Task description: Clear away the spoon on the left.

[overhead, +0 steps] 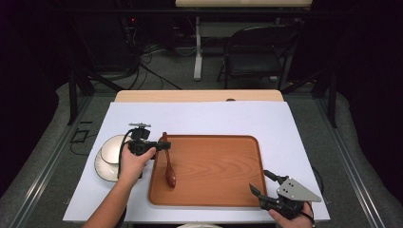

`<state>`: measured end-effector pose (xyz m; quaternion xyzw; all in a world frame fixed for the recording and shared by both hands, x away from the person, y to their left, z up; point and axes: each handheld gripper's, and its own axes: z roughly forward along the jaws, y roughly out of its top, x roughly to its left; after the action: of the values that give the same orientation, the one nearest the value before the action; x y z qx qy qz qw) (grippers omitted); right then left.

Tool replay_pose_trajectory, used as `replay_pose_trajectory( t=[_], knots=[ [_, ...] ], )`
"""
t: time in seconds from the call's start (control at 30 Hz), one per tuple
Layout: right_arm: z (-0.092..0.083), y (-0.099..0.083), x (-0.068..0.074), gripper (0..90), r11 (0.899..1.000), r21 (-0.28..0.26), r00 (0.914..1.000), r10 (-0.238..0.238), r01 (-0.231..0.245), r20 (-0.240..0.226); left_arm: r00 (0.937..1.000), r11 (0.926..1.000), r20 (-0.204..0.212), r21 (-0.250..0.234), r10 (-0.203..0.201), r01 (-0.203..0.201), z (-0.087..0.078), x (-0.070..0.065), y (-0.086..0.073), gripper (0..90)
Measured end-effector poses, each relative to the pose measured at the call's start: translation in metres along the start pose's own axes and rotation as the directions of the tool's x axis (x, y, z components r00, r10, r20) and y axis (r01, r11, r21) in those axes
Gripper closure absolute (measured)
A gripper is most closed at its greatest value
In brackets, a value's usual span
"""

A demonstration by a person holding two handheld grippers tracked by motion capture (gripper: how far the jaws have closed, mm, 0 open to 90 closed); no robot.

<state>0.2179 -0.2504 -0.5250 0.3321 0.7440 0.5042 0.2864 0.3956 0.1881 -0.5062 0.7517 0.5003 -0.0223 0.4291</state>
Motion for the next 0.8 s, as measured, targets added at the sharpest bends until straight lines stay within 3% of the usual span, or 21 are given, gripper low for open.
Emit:
replay_pose_trajectory(
  t=[0.37, 0.8],
  knots=[
    [-0.001, 0.0, 0.0, 32.0, 1.0, 0.0, 1.0, 0.002, -0.002, -0.003, 0.998, 0.9983, -0.033, 0.02, -0.053, 0.054, 0.022, 0.01, 0.0, 76.0],
    [0.0, 0.0, 0.0, 32.0, 1.0, -0.001, 1.0, 0.002, -0.002, -0.005, 0.9932, 0.9979, -0.104, 0.035, -0.051, 0.055, 0.033, 0.008, 0.0, 72.4]
  ],
)
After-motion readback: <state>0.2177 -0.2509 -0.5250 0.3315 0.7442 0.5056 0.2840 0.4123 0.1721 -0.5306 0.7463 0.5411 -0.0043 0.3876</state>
